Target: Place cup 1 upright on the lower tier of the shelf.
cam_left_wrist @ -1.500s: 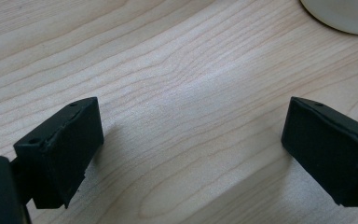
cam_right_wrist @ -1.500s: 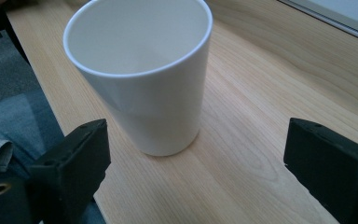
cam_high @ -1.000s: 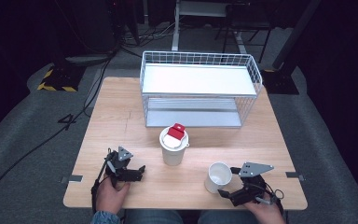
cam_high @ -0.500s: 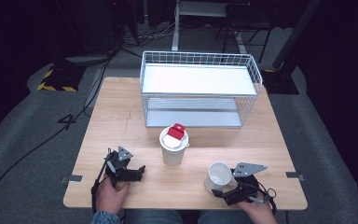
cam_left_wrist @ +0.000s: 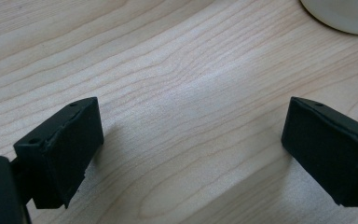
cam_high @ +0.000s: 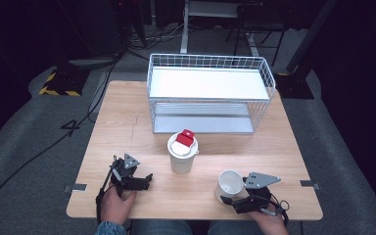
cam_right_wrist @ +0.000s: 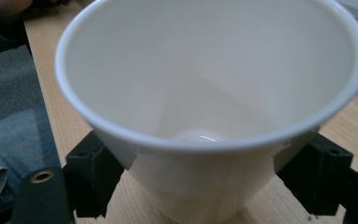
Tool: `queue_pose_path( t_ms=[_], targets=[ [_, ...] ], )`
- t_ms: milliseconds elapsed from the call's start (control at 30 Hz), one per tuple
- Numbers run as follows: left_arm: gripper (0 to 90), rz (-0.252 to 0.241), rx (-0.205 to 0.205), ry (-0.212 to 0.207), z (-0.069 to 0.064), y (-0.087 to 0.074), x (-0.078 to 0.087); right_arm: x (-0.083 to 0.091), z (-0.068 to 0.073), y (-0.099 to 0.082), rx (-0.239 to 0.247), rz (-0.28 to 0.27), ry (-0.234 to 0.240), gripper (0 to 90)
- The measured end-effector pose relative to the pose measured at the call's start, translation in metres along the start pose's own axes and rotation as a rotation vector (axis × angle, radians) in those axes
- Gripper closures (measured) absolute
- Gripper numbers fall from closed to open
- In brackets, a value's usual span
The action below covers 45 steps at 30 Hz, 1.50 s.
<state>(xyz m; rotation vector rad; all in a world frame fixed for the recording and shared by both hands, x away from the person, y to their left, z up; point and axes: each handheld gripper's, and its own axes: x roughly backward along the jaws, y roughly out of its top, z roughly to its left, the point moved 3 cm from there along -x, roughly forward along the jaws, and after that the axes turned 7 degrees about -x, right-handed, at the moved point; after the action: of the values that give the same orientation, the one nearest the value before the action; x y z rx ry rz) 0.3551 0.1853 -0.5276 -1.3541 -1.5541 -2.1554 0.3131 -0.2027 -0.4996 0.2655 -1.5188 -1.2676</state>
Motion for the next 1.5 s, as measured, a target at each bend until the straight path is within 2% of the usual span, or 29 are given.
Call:
queue_pose_path(
  t_ms=[567,1500],
  targets=[
    [6.1,0.0,0.0,-0.001,0.0,0.0,0.0,0.002,0.005,0.005,0.021,0.005,0.008,22.7],
    [6.1,0.0,-0.001,0.0,0.0,0.0,0.0,0.017,0.007,0.037,0.058,-0.016,-0.004,22.8]
  ],
)
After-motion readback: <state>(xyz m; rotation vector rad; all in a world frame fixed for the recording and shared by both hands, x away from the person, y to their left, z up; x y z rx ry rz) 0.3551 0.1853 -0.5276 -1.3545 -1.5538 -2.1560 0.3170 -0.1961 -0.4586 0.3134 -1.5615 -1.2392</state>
